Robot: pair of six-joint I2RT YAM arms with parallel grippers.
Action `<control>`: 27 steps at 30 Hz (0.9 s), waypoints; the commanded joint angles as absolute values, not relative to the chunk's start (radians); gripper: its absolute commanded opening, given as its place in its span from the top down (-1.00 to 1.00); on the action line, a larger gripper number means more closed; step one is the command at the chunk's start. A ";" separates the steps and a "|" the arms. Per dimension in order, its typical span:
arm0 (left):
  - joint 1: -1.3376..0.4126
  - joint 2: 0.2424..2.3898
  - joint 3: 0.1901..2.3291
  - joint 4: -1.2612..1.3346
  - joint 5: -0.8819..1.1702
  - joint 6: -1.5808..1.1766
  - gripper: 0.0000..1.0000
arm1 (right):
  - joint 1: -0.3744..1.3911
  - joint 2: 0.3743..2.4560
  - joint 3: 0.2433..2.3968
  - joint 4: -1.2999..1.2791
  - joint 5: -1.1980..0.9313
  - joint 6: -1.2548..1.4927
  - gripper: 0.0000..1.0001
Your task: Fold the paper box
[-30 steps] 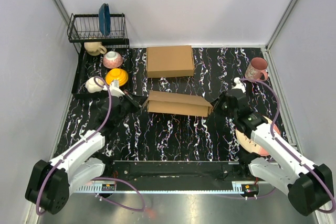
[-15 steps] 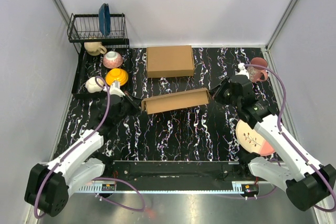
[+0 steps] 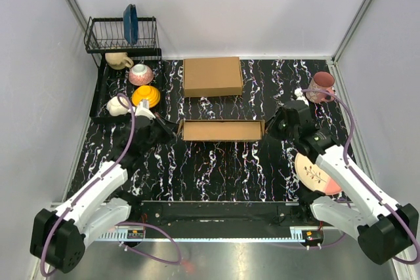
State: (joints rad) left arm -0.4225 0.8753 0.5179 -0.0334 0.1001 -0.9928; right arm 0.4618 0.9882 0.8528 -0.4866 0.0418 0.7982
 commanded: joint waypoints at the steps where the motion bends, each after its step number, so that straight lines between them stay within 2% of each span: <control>1: -0.451 0.908 0.566 0.054 0.213 -1.014 1.00 | 0.482 1.015 0.835 -0.425 -0.075 0.838 0.91; 11: -0.448 1.008 0.548 0.118 0.192 -1.014 0.96 | 0.482 1.101 0.842 -0.394 -0.043 0.802 0.89; 17: -0.417 1.028 0.583 0.083 0.170 -0.982 0.78 | 0.474 1.123 0.871 -0.402 -0.006 0.764 0.71; 23: -0.377 1.011 0.609 0.020 0.149 -0.944 0.38 | 0.462 1.112 0.914 -0.452 0.057 0.718 0.49; 27: -0.351 0.985 0.615 0.003 0.137 -0.923 0.25 | 0.449 1.080 0.937 -0.483 0.101 0.684 0.42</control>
